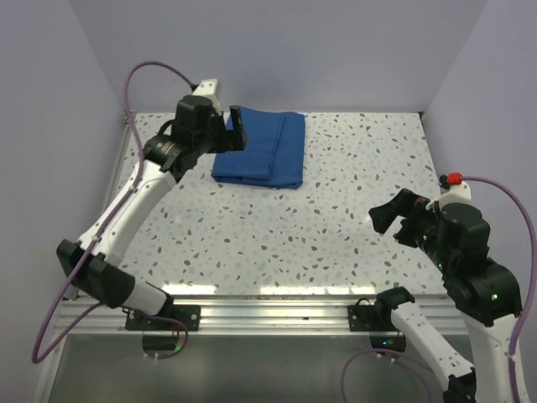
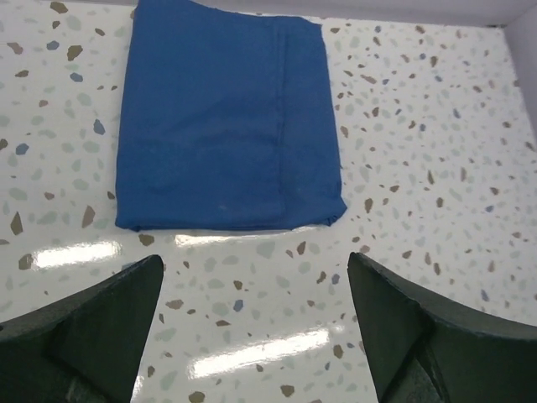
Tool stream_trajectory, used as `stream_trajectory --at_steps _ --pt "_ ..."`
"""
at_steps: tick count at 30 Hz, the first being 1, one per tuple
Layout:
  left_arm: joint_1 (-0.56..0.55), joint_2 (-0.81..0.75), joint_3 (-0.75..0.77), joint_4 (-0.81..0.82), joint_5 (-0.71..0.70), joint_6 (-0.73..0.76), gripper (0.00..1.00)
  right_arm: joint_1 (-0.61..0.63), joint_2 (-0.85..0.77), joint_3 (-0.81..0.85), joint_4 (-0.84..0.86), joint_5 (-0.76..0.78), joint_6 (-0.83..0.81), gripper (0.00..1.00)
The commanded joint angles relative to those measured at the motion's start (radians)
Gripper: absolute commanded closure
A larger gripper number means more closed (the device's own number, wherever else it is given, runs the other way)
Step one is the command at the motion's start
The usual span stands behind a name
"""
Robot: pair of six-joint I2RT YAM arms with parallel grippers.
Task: Open and lay out the surgical kit
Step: Open the surgical kit at the center of the board.
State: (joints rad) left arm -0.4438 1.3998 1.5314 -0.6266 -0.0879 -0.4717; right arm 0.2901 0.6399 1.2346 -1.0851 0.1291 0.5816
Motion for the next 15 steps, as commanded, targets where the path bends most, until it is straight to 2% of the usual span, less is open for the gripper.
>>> stream_trajectory --at_steps 1,5,11,15 --pt "-0.067 0.175 0.135 -0.082 -0.193 0.129 0.05 0.003 0.009 0.005 -0.011 -0.097 -0.029 0.02" --pt "-0.088 0.411 0.216 -0.176 -0.194 0.136 0.09 0.003 0.127 0.058 -0.082 -0.06 -0.054 0.02" --pt "-0.197 0.614 0.277 -0.125 -0.249 0.153 0.11 0.004 0.168 0.103 -0.052 -0.062 -0.089 0.02" --pt "-0.207 0.702 0.374 -0.121 -0.248 0.159 0.11 0.003 0.191 0.086 -0.033 -0.109 -0.069 0.02"
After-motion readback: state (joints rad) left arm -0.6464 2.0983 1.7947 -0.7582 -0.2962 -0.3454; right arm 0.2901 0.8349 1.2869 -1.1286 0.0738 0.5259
